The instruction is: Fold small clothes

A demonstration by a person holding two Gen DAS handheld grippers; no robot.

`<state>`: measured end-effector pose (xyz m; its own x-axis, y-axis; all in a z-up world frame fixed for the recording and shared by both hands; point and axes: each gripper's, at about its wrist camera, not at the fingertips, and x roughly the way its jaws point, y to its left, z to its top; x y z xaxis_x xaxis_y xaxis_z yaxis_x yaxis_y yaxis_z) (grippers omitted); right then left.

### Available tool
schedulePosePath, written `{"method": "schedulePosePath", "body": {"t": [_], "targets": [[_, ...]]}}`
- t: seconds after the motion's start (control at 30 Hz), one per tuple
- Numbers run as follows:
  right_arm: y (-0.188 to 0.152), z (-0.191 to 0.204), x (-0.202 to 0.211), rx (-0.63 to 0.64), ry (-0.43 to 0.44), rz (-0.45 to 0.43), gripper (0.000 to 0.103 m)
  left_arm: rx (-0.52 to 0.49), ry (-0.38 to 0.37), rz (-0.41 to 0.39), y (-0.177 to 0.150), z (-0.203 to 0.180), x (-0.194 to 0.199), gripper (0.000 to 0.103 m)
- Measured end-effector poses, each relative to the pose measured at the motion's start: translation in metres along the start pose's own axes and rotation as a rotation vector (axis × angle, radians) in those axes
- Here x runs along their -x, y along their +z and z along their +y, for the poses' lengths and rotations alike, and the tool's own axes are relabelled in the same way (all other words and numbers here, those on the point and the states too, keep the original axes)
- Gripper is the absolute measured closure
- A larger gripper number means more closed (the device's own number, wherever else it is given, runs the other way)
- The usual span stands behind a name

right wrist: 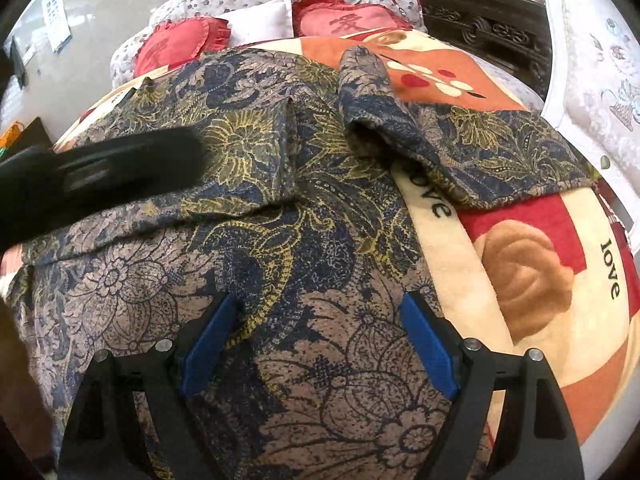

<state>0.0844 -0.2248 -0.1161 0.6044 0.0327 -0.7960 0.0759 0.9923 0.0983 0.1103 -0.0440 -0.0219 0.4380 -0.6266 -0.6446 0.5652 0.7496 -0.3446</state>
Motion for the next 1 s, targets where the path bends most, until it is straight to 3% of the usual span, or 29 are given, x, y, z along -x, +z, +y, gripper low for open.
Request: {"method": "schedulePosePath", "body": {"t": [0.1, 0.2, 0.3, 0.37, 0.47, 0.53, 0.63, 0.7, 0.73, 0.8, 1.0], "targets": [[0.008, -0.012, 0.018, -0.059, 0.042, -0.055, 0.025, 0.021, 0.212, -0.044, -0.019, 0.029, 0.038, 0.039], [0.033, -0.022, 0.032, -0.079, 0.125, -0.172, 0.025, 0.126, 0.31, -0.062, -0.046, 0.058, 0.051, 0.039], [0.063, -0.023, -0.001, -0.055, 0.249, -0.096, 0.026, 0.225, 0.387, -0.049, -0.081, 0.075, 0.045, 0.039], [0.077, -0.021, -0.022, -0.033, 0.264, -0.057, 0.041, 0.229, 0.409, -0.057, -0.088, 0.074, 0.043, 0.039], [0.093, -0.019, -0.058, -0.008, 0.318, 0.014, 0.053, 0.221, 0.468, -0.078, -0.087, 0.07, 0.045, 0.035], [0.101, -0.02, -0.07, -0.008, 0.319, 0.022, 0.058, 0.236, 0.466, -0.061, -0.086, 0.077, 0.04, 0.035], [0.104, -0.02, -0.076, -0.024, 0.409, 0.028, 0.059, 0.247, 0.467, -0.059, -0.088, 0.081, 0.039, 0.035], [0.106, -0.022, -0.08, -0.036, 0.512, 0.059, 0.075, 0.247, 0.468, -0.061, -0.09, 0.082, 0.041, 0.035], [0.106, -0.022, -0.079, -0.031, 0.528, 0.067, 0.088, 0.248, 0.47, -0.062, -0.09, 0.082, 0.041, 0.035], [0.104, -0.022, -0.077, -0.013, 0.507, 0.063, 0.093, 0.246, 0.473, -0.06, -0.091, 0.081, 0.042, 0.035], [0.107, -0.063, -0.08, -0.14, 0.4, 0.066, 0.094, 0.248, 0.471, -0.061, -0.091, 0.083, 0.041, 0.035]]}}
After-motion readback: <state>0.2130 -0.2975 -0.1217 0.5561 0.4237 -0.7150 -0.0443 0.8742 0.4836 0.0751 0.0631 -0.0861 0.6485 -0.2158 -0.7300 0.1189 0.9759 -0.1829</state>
